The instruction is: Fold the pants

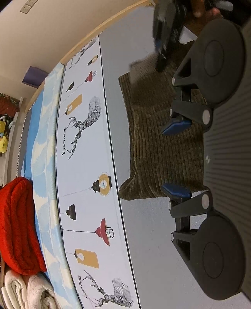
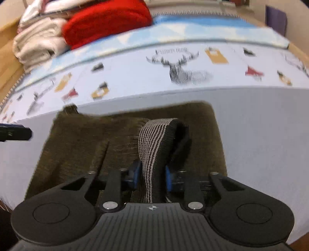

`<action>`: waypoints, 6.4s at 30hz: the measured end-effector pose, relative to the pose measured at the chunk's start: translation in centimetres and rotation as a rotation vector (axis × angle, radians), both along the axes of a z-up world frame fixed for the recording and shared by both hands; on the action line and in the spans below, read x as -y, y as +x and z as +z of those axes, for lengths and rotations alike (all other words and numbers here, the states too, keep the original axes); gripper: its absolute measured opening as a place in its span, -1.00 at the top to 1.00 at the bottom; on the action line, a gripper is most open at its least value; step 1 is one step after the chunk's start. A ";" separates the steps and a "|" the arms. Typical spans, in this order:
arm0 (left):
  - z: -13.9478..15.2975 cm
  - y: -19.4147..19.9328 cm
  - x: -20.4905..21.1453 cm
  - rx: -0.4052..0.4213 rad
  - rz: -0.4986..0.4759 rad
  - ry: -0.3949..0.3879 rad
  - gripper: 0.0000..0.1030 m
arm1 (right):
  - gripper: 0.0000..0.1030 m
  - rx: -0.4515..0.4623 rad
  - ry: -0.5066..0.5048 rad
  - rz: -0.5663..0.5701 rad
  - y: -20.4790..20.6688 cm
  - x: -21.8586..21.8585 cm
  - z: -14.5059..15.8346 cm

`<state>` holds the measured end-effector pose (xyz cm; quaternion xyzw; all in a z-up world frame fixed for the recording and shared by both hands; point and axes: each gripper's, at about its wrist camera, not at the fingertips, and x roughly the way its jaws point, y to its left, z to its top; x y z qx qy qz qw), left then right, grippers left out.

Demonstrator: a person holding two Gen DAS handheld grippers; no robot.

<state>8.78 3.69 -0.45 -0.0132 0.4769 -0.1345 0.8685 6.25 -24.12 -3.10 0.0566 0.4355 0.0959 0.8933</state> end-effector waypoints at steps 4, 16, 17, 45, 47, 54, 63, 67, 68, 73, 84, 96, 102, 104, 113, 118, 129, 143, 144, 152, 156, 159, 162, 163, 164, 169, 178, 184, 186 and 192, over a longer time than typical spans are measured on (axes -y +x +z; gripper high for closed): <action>0.0 -0.1 0.0 0.002 -0.003 -0.002 -0.19 | 0.60 0.148 0.122 -0.020 -1.2 3.6 3.6; -2.3 0.0 2.4 -0.086 -0.083 0.018 -0.20 | -0.19 -0.068 0.060 -0.241 0.3 9.5 0.1; -2.8 0.1 2.5 -0.099 -0.079 0.015 -0.22 | -0.31 -0.099 0.086 -0.252 0.5 9.9 -0.4; -5.4 3.9 0.8 0.028 0.067 -0.055 0.55 | 0.14 -0.075 0.259 -0.088 4.6 8.0 -1.7; -4.2 4.3 -0.4 0.090 0.100 -0.071 0.55 | 0.14 -0.011 0.272 -0.073 5.2 7.2 -0.3; -1.8 6.2 -4.1 0.274 0.192 -0.002 0.69 | 0.13 0.138 0.293 -0.023 9.7 3.1 2.8; -3.0 7.3 -4.6 0.149 0.105 -0.039 0.46 | -0.15 0.016 0.049 -0.165 14.7 0.0 -1.1; -7.3 7.2 -1.6 -0.093 -0.021 0.068 0.25 | -0.29 -0.056 -0.004 -0.130 14.6 -0.2 -2.0; -7.7 7.3 -1.5 -0.107 -0.016 0.086 0.14 | -0.33 -0.093 -0.039 -0.132 14.6 -0.3 -2.7; -6.9 8.2 -3.5 -0.109 0.130 -0.005 -0.10 | -0.45 -0.136 0.049 -0.189 13.8 1.1 -3.4; -8.7 8.2 -5.3 -0.216 0.179 -0.156 0.20 | -0.34 -0.158 0.090 -0.179 13.7 1.3 -3.8; -4.3 5.6 -1.6 0.087 0.060 0.037 0.21 | -0.26 -0.110 0.070 -0.181 13.5 1.4 -3.1; -6.5 5.2 0.0 0.041 -0.001 0.205 -0.08 | -0.60 -0.121 0.004 -0.179 12.2 1.6 -3.2; -5.2 4.2 -0.1 0.088 0.007 0.218 -0.20 | -0.58 -0.104 -0.032 -0.189 11.1 1.9 -1.8; 2.5 -3.3 2.2 0.362 0.059 0.254 -1.00 | -0.73 0.202 -0.122 -0.160 2.4 1.6 7.3; 3.0 -7.9 4.1 0.379 0.109 0.169 -0.99 | -0.88 0.328 -0.151 -0.092 -3.0 -0.5 8.0; 0.2 -7.0 6.1 0.262 0.120 0.129 -0.99 | -0.81 0.177 -0.152 -0.097 -2.3 -2.2 4.9; -0.6 -4.8 4.5 0.184 0.221 0.104 -0.99 | -0.81 0.163 -0.193 -0.064 -1.9 -2.3 3.8; -0.6 -4.7 4.5 0.182 0.222 0.104 -0.99 | -0.81 0.163 -0.191 -0.062 -1.8 -2.4 3.8; -0.7 -4.7 4.2 0.172 0.230 0.101 -0.99 | -0.81 0.165 -0.202 -0.035 -1.7 -3.2 3.8; -0.6 -4.7 4.0 0.172 0.238 0.105 -0.99 | -0.81 0.164 -0.201 -0.034 -1.7 -3.2 3.7; -0.7 -4.7 4.0 0.172 0.231 0.113 -0.99 | -0.81 0.166 -0.201 -0.030 -1.7 -3.3 3.7; -0.6 -4.7 4.1 0.178 0.229 0.116 -0.99 | -0.81 0.168 -0.205 -0.024 -1.7 -3.5 3.6; -0.6 -4.7 4.1 0.179 0.230 0.117 -0.99 | -0.81 0.168 -0.206 -0.023 -1.7 -3.6 3.6; -0.6 -4.7 4.1 0.180 0.230 0.117 -0.99 | -0.81 0.168 -0.206 -0.023 -1.6 -3.6 3.6; -0.6 -4.7 4.1 0.180 0.226 0.116 -0.99 | -0.81 0.167 -0.206 -0.023 -1.6 -3.7 3.6; -0.9 -4.7 4.2 0.171 0.223 0.117 -0.99 | -0.81 0.168 -0.203 -0.023 -1.6 -3.7 3.5; -0.9 -4.6 4.2 0.168 0.223 0.115 -0.99 | -0.81 0.164 -0.206 -0.021 -1.5 -3.9 3.3; -0.8 -4.6 4.2 0.169 0.221 0.113 -0.99 | -0.81 0.165 -0.207 -0.020 -1.5 -4.0 3.3; -0.8 -4.6 4.1 0.171 0.219 0.111 -0.99 | -0.81 0.163 -0.209 -0.019 -1.5 -4.1 3.4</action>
